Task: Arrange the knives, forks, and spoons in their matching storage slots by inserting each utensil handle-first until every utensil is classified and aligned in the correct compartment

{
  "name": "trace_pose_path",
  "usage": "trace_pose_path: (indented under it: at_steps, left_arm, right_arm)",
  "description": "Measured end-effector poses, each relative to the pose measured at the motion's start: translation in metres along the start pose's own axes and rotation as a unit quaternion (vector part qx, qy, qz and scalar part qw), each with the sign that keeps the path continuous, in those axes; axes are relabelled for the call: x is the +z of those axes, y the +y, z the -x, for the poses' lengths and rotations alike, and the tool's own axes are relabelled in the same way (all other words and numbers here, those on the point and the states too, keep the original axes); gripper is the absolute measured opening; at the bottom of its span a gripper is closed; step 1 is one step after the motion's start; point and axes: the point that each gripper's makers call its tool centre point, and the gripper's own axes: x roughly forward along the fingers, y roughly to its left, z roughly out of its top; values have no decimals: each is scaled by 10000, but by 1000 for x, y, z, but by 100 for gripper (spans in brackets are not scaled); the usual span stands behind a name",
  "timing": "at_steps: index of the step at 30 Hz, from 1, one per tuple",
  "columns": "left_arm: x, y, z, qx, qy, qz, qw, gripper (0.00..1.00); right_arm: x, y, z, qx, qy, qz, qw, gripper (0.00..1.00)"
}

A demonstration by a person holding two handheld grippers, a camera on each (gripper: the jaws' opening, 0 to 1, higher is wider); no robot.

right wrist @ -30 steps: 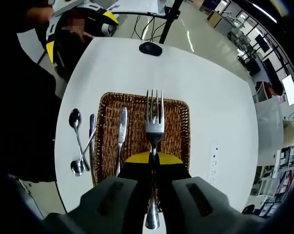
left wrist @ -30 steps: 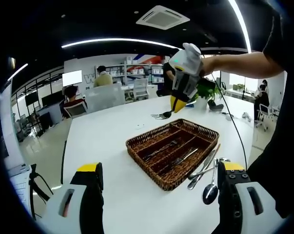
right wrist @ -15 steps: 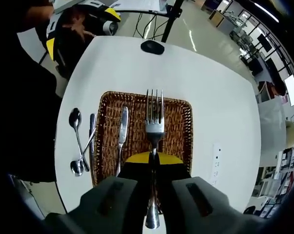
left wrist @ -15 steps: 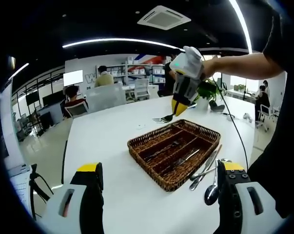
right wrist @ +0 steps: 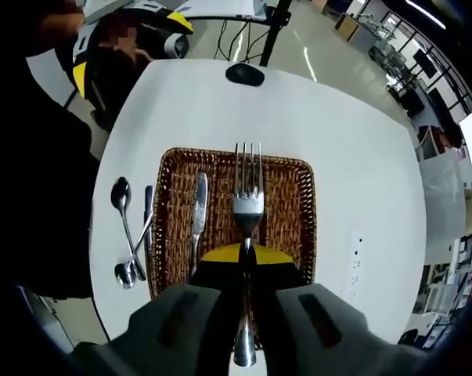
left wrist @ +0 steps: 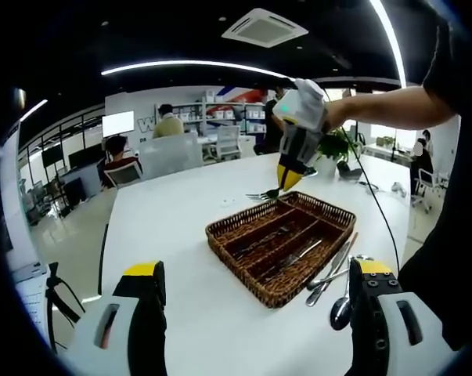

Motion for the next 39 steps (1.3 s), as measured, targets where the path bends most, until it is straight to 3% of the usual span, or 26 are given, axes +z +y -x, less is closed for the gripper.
trace_pose_path:
  at_steps: [16, 39]
  left_arm:
    - [-6, 4, 5, 52, -1, 67, 10000, 99]
    - [-14, 7, 15, 141, -13, 154, 9998, 99]
  right_arm:
    - [4, 2, -13, 50, -18, -55, 10000, 0]
    - [-10, 5, -39, 175, 194, -375, 9990, 0]
